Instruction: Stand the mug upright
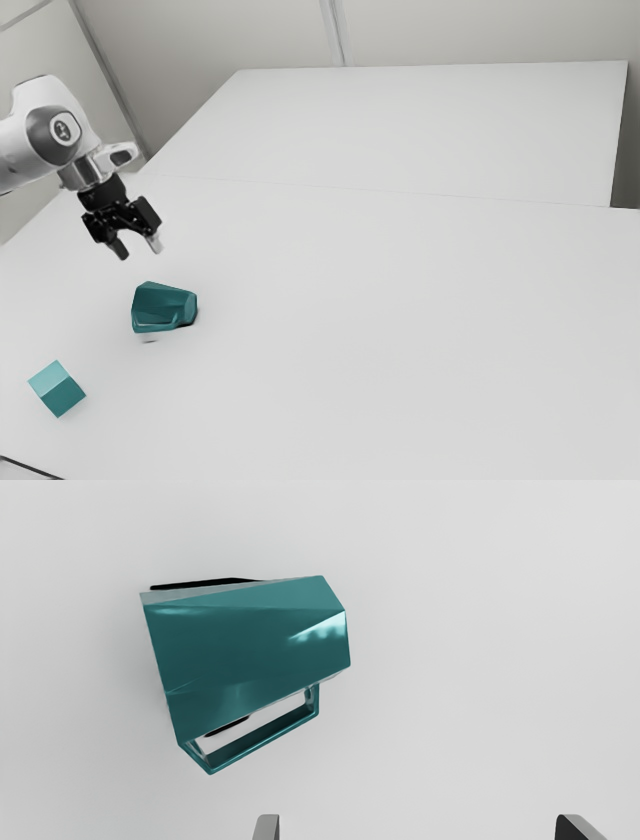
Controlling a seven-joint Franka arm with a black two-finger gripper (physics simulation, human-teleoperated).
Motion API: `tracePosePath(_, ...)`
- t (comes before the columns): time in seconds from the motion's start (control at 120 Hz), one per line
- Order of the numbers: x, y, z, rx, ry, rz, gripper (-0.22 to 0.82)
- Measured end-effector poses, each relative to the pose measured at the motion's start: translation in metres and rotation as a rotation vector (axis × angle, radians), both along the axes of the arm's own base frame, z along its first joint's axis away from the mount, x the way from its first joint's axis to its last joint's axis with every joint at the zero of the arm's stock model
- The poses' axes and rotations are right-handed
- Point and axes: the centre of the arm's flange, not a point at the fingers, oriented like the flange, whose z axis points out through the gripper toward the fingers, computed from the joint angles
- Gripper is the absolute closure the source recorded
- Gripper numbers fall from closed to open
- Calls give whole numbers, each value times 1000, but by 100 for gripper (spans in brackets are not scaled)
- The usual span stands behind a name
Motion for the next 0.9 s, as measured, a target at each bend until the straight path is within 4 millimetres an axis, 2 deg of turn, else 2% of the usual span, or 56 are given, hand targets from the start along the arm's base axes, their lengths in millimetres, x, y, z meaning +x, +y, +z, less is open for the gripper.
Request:
tracePosePath(0.208,-17,42,-23,5,-60,4,0)
tracePosePath(0.325,-30,64,-46,-29,-78,30,0)
tracePosePath(0.5,-43,102,-70,-62,-113,69,0)
tracePosePath(0.725,-36,109,-99,-120,-173,42,0)
tracePosePath(0.9,-34,114,-110,-176,-250,40,0)
